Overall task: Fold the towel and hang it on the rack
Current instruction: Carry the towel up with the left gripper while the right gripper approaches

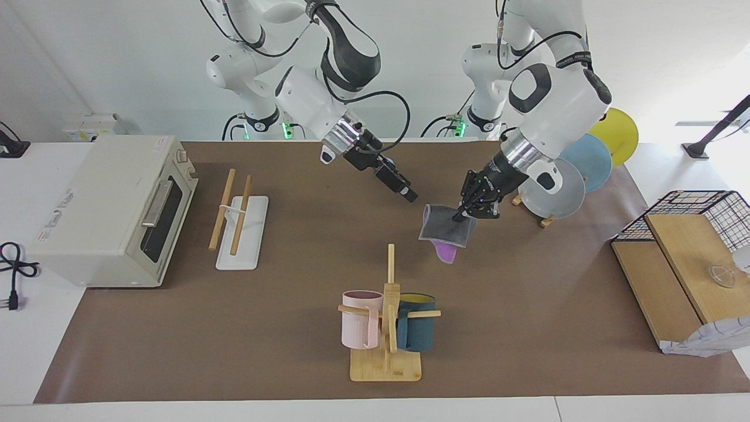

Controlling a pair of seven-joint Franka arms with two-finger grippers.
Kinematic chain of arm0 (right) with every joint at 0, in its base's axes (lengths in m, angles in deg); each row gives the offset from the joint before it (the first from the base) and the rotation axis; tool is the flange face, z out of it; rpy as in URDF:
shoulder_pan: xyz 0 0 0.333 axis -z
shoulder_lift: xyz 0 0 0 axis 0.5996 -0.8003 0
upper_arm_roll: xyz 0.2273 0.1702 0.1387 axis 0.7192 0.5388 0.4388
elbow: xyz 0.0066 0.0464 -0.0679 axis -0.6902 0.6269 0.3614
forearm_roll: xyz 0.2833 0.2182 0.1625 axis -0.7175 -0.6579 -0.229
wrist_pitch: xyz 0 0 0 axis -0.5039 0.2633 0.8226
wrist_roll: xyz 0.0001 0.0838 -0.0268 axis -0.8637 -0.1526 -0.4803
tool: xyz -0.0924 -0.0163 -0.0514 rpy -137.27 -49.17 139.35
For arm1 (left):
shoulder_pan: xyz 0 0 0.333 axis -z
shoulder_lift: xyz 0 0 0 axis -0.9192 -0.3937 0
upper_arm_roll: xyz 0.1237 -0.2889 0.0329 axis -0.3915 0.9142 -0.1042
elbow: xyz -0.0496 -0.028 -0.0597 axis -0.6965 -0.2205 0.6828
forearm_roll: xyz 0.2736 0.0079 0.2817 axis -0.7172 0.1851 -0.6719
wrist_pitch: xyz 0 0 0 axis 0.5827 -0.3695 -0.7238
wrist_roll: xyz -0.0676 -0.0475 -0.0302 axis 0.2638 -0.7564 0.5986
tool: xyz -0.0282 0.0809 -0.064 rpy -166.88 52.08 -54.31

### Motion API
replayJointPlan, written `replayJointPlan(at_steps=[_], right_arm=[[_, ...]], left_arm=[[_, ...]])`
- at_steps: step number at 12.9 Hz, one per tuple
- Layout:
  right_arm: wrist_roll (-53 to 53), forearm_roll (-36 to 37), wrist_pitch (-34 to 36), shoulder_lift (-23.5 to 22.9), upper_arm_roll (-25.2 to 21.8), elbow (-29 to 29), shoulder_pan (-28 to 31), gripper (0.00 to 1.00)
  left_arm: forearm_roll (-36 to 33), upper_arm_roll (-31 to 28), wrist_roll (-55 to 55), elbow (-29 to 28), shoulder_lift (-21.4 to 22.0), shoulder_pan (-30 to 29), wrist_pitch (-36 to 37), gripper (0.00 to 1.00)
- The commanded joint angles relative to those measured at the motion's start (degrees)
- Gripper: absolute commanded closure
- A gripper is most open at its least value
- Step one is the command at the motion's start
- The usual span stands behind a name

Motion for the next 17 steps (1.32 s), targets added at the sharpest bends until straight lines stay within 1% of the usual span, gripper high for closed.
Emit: replayJointPlan(at_steps=[1, 4, 5, 8, 10, 11, 12, 13, 14, 15, 16, 17], right_arm=[[0.1, -1.5, 0.3, -3.8, 0.2, -5.3, 1.2, 0.00], [0.1, -1.6, 0.3, -4.8, 0.2, -5.3, 0.5, 0.00], [0.4, -1.9, 1.4, -4.7, 0.3, -4.9, 0.3, 0.00], [0.6, -1.5, 4.8, -4.3, 0.2, -4.7, 0.4, 0.00], [0.6, -1.5, 4.1, -4.4, 0.1, -4.6, 0.4, 0.00], [0.1, -1.4, 4.9, -4.0, 0.1, -3.5, 1.1, 0.00], [-1.3, -0.3, 6.1, -4.0, -0.2, -3.0, 2.0, 0.00], [-2.6, 1.6, 10.0, -3.7, -0.3, -3.1, 4.3, 0.00], [-3.3, 7.2, 16.5, -3.3, -0.4, -3.5, 7.1, 0.00], [-3.5, 10.5, 18.3, -3.0, -0.2, -3.5, 8.4, 0.00], [-3.2, 10.4, 17.7, -3.0, -0.2, -3.3, 7.7, 0.00], [-2.7, 10.3, 15.0, -3.0, 0.0, -2.9, 6.4, 0.00]], left_arm=[[1.2, -0.3, 6.0, -3.2, 3.1, 1.4, 0.0, 1.00], [1.3, -0.3, 10.9, -3.2, 3.5, 2.9, -1.3, 1.00], [1.3, -0.3, 11.6, -3.2, 3.5, 3.0, -1.8, 1.00], [1.3, -0.2, 12.1, -3.2, 3.7, 3.1, -1.8, 1.00], [1.3, -0.2, 12.7, -3.2, 3.8, 3.5, -1.9, 1.00], [1.3, -0.2, 12.7, -3.2, 3.8, 3.5, -1.9, 1.00], [1.3, -0.2, 12.7, -3.2, 3.8, 3.5, -2.0, 1.00], [1.3, -0.2, 12.7, -3.2, 3.8, 3.4, -2.0, 1.00], [1.4, -0.2, 12.8, -3.2, 3.7, 3.2, -2.0, 1.00], [1.7, -0.2, 12.8, -3.2, 3.7, 3.2, -2.1, 1.00], [1.7, -0.2, 12.9, -3.2, 3.7, 3.3, -2.7, 1.00], [1.7, -0.2, 13.8, -3.2, 3.7, 3.4, -3.3, 1.00]])
